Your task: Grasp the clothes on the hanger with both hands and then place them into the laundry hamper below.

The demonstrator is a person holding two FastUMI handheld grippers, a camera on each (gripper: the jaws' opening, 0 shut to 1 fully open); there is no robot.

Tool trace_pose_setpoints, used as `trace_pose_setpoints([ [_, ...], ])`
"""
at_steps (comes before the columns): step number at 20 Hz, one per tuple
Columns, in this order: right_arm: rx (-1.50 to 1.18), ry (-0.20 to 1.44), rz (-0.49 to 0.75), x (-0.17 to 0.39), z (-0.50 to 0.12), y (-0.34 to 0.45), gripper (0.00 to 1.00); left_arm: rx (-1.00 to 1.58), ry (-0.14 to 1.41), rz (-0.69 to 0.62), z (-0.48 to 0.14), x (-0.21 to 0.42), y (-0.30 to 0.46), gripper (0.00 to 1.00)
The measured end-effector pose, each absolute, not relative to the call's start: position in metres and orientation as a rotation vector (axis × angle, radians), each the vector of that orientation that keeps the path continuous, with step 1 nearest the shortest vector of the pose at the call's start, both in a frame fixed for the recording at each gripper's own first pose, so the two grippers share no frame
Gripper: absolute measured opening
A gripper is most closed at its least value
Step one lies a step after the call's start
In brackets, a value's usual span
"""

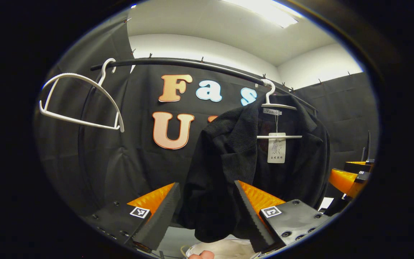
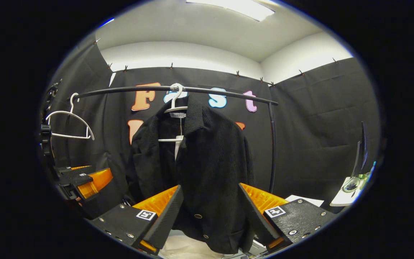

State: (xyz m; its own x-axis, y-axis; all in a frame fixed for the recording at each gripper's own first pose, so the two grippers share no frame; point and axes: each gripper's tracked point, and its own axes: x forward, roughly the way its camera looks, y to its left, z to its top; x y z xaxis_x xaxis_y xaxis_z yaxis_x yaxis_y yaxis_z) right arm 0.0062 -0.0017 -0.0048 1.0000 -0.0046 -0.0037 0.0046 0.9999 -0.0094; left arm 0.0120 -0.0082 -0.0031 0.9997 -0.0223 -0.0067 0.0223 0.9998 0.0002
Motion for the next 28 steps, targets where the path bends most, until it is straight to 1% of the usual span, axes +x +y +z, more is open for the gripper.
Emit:
trace_pose_setpoints([
  [3, -0.009, 0.001, -0.009, 0.006, -0.004, -0.002, 0.94, -0.002, 0.006, -0.031, -0.003, 0.014, -0.010, 0.93],
  [4, -0.007, 0.001, -0.009, 0.007, -0.004, -0.001, 0.94, -0.003, 0.004, -0.034, -0.003, 0.015, -0.011, 0.93],
  [5, -0.005, 0.001, -0.007, 0.007, -0.004, 0.001, 0.94, -0.002, 0.004, -0.034, -0.003, 0.015, -0.012, 1.00],
  [8, 0.002, 0.002, -0.001, 0.008, -0.005, 0.005, 0.94, -0.005, 0.005, -0.037, -0.003, 0.018, -0.012, 1.00],
  [9, 0.005, 0.003, 0.003, 0.008, -0.005, 0.007, 0.94, -0.006, 0.007, -0.038, -0.005, 0.018, -0.013, 0.93],
  [15, 0.002, -0.011, 0.025, 0.011, 0.002, 0.019, 0.94, -0.008, 0.019, -0.049, -0.007, 0.021, -0.012, 0.93],
  [16, 0.001, -0.015, 0.027, 0.012, 0.004, 0.020, 0.95, -0.010, 0.019, -0.051, -0.007, 0.022, -0.011, 1.00],
  [17, 0.000, -0.017, 0.028, 0.012, 0.005, 0.021, 0.95, -0.012, 0.018, -0.053, -0.007, 0.022, -0.012, 0.93],
  [23, 0.005, 0.005, 0.046, 0.017, 0.001, 0.026, 0.94, -0.019, 0.035, -0.065, -0.010, 0.028, -0.016, 0.93],
  [24, 0.010, 0.011, 0.056, 0.020, 0.001, 0.029, 0.94, -0.021, 0.042, -0.064, -0.011, 0.031, -0.017, 0.96],
  [26, 0.020, 0.013, 0.066, 0.025, 0.004, 0.031, 0.94, -0.029, 0.044, -0.065, -0.011, 0.034, -0.019, 0.96],
  [28, 0.022, 0.016, 0.042, 0.033, 0.006, 0.029, 0.94, -0.044, 0.045, -0.115, -0.010, 0.037, -0.031, 0.96],
])
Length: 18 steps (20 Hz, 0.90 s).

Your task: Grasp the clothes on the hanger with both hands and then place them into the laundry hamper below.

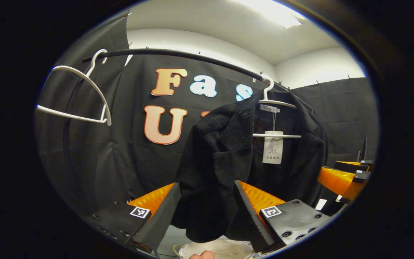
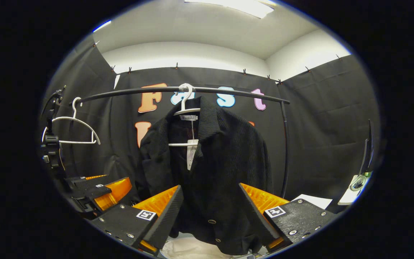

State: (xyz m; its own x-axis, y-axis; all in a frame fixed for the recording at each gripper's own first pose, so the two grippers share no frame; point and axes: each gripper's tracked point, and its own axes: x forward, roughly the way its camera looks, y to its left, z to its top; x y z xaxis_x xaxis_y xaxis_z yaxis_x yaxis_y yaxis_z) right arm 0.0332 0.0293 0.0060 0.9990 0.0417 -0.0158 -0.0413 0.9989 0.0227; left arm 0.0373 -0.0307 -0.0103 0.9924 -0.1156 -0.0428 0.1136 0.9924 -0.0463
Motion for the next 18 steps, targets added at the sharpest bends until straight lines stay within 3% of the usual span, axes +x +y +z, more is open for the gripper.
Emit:
trace_pose_setpoints([
  [2, 0.031, 0.025, 0.015, 0.039, 0.009, 0.031, 0.94, -0.031, 0.049, -0.171, -0.009, 0.043, -0.039, 1.00],
  [7, 0.025, 0.017, 0.011, 0.057, 0.015, 0.054, 0.94, -0.035, 0.055, -0.287, -0.018, 0.070, -0.060, 0.93],
  [9, 0.020, 0.022, 0.013, 0.066, 0.015, 0.060, 0.94, -0.047, 0.061, -0.322, -0.021, 0.078, -0.069, 1.00],
  [18, 0.044, 0.044, -0.028, 0.104, 0.006, 0.058, 0.94, -0.045, 0.074, -0.385, -0.044, 0.122, -0.095, 0.96],
])
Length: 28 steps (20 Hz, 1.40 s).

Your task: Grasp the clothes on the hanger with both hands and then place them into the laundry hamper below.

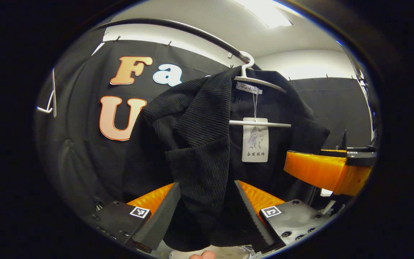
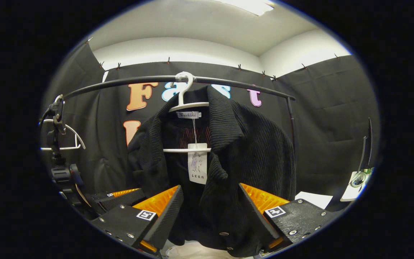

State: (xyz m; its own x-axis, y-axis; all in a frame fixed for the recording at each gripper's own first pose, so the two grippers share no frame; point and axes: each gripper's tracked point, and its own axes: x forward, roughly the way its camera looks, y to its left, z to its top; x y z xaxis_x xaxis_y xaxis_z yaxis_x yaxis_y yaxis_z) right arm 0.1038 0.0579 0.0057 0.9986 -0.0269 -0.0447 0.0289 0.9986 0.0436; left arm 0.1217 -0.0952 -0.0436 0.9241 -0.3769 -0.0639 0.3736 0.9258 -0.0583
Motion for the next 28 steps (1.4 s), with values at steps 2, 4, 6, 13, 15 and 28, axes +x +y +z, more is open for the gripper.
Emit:
trace_pose_setpoints([
  [2, 0.054, 0.054, -0.032, 0.110, 0.003, 0.058, 1.00, -0.051, 0.078, -0.384, -0.048, 0.129, -0.096, 0.96],
  [4, 0.067, 0.060, -0.027, 0.116, 0.001, 0.058, 0.82, -0.054, 0.078, -0.384, -0.050, 0.134, -0.099, 0.96],
  [6, 0.069, 0.064, -0.019, 0.122, 0.000, 0.059, 0.78, -0.046, 0.078, -0.392, -0.051, 0.137, -0.104, 0.96],
  [13, 0.078, 0.076, -0.003, 0.134, -0.006, 0.058, 0.56, -0.057, 0.064, -0.424, -0.049, 0.142, -0.112, 0.94],
  [15, 0.073, 0.074, -0.002, 0.136, -0.004, 0.055, 0.49, -0.051, 0.066, -0.427, -0.050, 0.145, -0.111, 0.81],
  [28, -0.055, 0.022, -0.075, 0.113, 0.005, 0.022, 0.00, -0.001, 0.026, -0.309, -0.030, 0.143, -0.080, 0.07],
])
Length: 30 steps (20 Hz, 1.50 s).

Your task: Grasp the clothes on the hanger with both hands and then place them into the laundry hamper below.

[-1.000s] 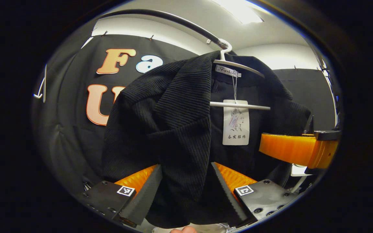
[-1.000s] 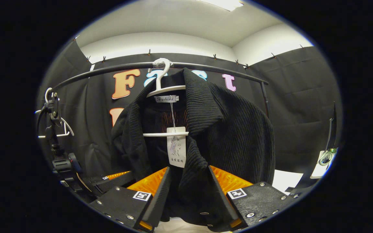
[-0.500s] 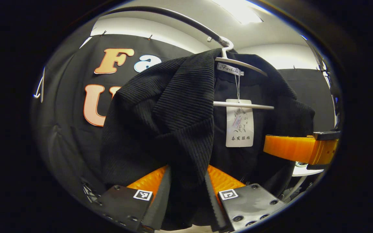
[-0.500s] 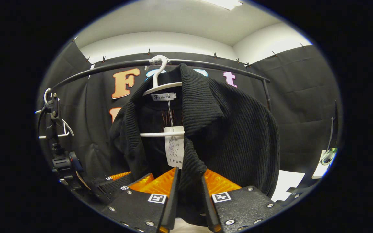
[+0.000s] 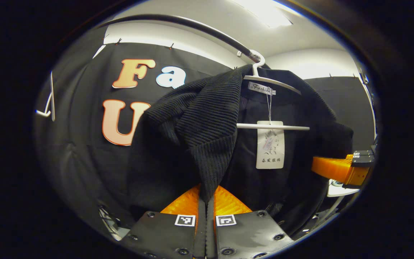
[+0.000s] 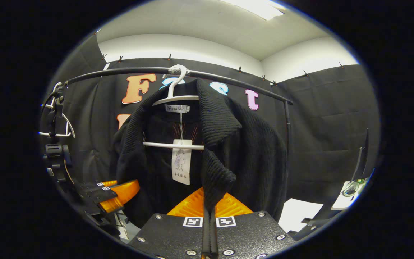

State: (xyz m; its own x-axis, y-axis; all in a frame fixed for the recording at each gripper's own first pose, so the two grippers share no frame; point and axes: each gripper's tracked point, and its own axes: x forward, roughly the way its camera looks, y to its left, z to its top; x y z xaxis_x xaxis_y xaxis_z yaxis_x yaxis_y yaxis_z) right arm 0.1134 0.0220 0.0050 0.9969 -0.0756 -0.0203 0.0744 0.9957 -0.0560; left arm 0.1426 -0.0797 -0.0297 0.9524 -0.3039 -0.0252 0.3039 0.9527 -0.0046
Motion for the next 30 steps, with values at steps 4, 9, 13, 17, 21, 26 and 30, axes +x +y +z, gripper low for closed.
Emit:
trace_pose_setpoints([
  [4, -0.069, -0.026, -0.128, 0.097, 0.032, -0.002, 0.00, 0.055, -0.034, -0.240, -0.004, 0.137, -0.055, 0.07],
  [9, -0.126, -0.092, -0.185, 0.086, 0.071, -0.031, 0.00, 0.033, -0.069, -0.201, 0.027, 0.137, -0.045, 0.07],
  [13, -0.188, -0.152, -0.235, 0.084, 0.107, -0.059, 0.00, 0.034, -0.103, -0.189, 0.046, 0.140, -0.038, 0.10],
  [17, -0.270, -0.181, -0.267, 0.101, 0.129, -0.090, 0.00, 0.027, -0.126, -0.187, 0.058, 0.142, -0.035, 0.07],
  [21, -0.280, -0.182, -0.270, 0.127, 0.134, -0.115, 0.03, 0.023, -0.136, -0.184, 0.067, 0.143, -0.035, 0.07],
  [26, -0.251, -0.151, -0.280, 0.163, 0.120, -0.146, 0.00, 0.038, -0.142, -0.162, 0.069, 0.151, -0.031, 0.07],
  [30, -0.182, -0.123, -0.237, 0.170, 0.090, -0.139, 0.00, 0.049, -0.144, -0.138, 0.064, 0.154, -0.026, 0.07],
])
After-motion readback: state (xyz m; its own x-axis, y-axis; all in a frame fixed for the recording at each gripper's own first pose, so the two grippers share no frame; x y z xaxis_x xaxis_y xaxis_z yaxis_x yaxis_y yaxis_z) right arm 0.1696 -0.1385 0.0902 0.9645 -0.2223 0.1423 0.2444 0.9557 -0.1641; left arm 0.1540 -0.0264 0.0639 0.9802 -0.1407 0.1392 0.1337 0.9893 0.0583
